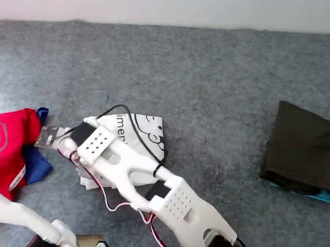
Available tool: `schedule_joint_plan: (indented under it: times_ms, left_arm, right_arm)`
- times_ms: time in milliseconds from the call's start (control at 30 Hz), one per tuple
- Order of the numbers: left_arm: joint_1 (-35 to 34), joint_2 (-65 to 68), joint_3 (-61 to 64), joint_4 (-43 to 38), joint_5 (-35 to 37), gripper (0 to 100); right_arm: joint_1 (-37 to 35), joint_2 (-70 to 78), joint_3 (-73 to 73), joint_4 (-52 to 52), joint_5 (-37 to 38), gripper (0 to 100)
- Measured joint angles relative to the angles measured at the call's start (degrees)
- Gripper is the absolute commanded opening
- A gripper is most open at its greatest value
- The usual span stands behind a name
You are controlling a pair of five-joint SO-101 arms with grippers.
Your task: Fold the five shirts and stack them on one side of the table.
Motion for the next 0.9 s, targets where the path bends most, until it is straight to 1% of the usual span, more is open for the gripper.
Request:
schedule_joint_plan:
  times_ms: [167,367,433,567,700,900]
  left_arm:
    - [0.00,0.00,0.00,0.00,0.00,15]
    - [0.00,0.00,0.00,0.00,0.26,15]
    - [0.00,0.00,0.00,0.00,1.32,15]
    - [0.00,0.00,0.00,0.00,2.02,15]
    - [0.00,0.00,0.00,0.00,2.20,15]
    - [0.00,0.00,0.00,0.00,2.20,15]
  right_arm:
    - [-0.09,0.62,-5.54,-0.70,0.00,0.9]
    - [2.81,0.62,-21.10,11.25,0.00,0.9]
    - [4.22,1.49,-24.00,13.63,0.00,1.0]
    - [5.63,4.57,-24.44,13.80,0.00,1.1]
    - [4.75,10.64,-24.00,13.10,0.00,0.9]
    - [2.29,16.97,-29.63,7.03,0.00,1.1]
